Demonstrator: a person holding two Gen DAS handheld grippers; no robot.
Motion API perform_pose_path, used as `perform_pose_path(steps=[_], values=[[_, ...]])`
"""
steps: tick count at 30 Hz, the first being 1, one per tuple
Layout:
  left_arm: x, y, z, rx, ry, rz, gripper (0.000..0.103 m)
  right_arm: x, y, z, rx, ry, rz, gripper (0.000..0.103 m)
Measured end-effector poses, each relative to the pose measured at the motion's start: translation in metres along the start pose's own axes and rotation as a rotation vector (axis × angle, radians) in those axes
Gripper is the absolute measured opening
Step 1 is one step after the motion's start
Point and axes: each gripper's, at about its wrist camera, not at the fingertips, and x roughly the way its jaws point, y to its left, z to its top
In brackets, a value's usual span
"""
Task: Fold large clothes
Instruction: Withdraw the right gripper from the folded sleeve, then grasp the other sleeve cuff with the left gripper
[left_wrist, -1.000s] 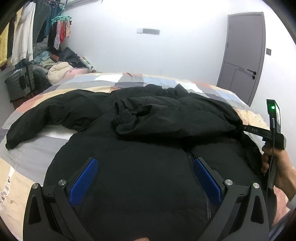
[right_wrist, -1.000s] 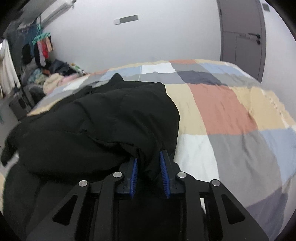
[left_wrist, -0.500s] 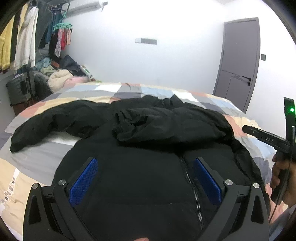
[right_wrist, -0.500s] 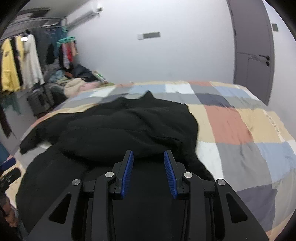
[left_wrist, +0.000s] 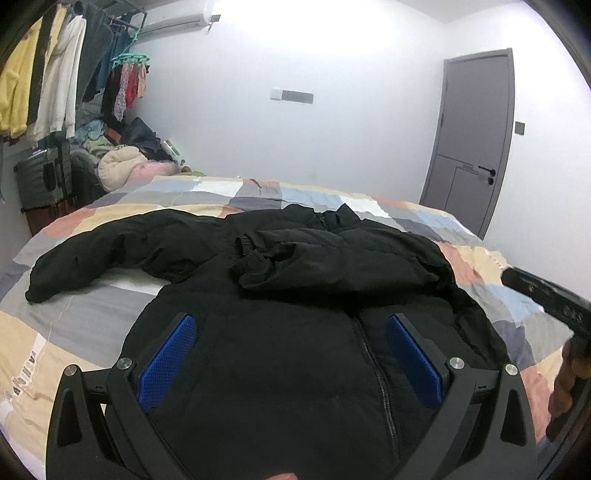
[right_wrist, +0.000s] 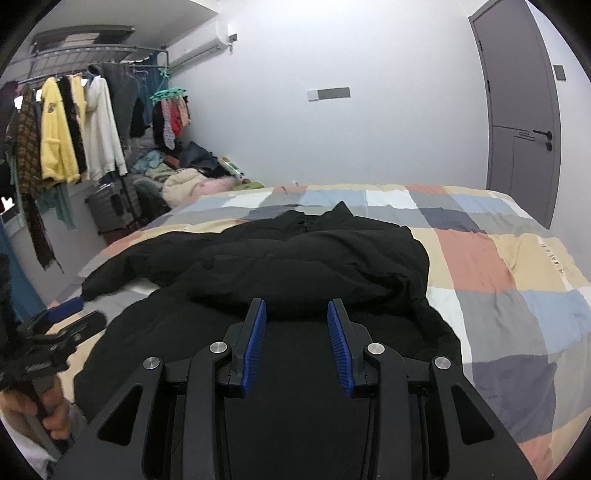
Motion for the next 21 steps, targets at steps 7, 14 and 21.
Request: perform_pose_path(steps=[7,14,21], values=[[-0.003,0.007,-0.001,-0.025,0.011,-0.015,0.103,-0.020,0.016,-0.012,0.007,-0.001,0.020,0.047],[-0.001,0.009,0.000,-0.035,0.023,-0.021,0.103,-0.038,0.025,-0.025,0.004,-0.011,0.007,0.056],[0.003,0.011,-0.001,-0.041,0.040,-0.023,0.103,-0.053,0.032,-0.041,0.000,-0.012,-0.011,0.072]])
